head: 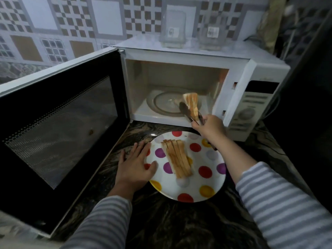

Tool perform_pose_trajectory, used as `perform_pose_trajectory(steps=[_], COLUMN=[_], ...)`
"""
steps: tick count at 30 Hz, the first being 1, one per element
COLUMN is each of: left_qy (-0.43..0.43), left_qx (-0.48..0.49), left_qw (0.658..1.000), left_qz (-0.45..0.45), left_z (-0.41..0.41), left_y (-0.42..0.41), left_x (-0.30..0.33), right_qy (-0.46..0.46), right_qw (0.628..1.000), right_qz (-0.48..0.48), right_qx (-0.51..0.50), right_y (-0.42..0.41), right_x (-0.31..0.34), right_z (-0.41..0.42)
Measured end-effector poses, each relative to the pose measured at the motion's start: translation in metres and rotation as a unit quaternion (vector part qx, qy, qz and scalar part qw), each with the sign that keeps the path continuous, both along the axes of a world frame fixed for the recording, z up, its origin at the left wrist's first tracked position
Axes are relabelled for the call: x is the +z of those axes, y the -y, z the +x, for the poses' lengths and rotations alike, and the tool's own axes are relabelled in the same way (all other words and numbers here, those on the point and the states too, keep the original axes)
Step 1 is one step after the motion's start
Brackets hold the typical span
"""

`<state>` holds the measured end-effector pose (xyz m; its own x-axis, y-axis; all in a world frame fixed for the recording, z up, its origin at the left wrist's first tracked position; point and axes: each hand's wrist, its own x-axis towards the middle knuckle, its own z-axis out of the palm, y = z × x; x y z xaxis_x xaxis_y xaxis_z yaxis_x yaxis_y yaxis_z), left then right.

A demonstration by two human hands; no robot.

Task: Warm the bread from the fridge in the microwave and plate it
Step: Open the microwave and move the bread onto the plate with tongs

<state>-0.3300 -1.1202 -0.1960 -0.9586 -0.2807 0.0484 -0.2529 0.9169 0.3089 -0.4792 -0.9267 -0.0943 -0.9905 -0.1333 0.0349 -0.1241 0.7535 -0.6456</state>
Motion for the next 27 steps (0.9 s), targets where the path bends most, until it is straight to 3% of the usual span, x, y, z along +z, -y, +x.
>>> perform_pose_trajectory(steps=[4,8,18,27], left_qy=[-0.001,0.007,0.008,0.007], left_qx=[0.003,0.004,0.01,0.008], left_qw=[1.0,1.0,1.0,0.999], left_qz=[-0.011,-0.017,-0.027,-0.031], left_z=[0.001,0.0,0.0,-0.001], left_y=[0.0,-0.001,-0.003,-0.001], left_x=[-0.002,-0.002,-0.001,-0.002], right_qy=[-0.032,-0.007,0.02,0.031], right_qw=[0.999,0.999,1.0,0.997], right_qz=[-0.032,-0.047,0.009,0.063], right_qx=[0.021,0.014,0.016,0.019], right_y=[-0.034,-0.064,-0.085,-0.084], right_x=[-0.007,-0.023,-0.067,-0.05], right_z=[0.047,0.082,0.112,0.123])
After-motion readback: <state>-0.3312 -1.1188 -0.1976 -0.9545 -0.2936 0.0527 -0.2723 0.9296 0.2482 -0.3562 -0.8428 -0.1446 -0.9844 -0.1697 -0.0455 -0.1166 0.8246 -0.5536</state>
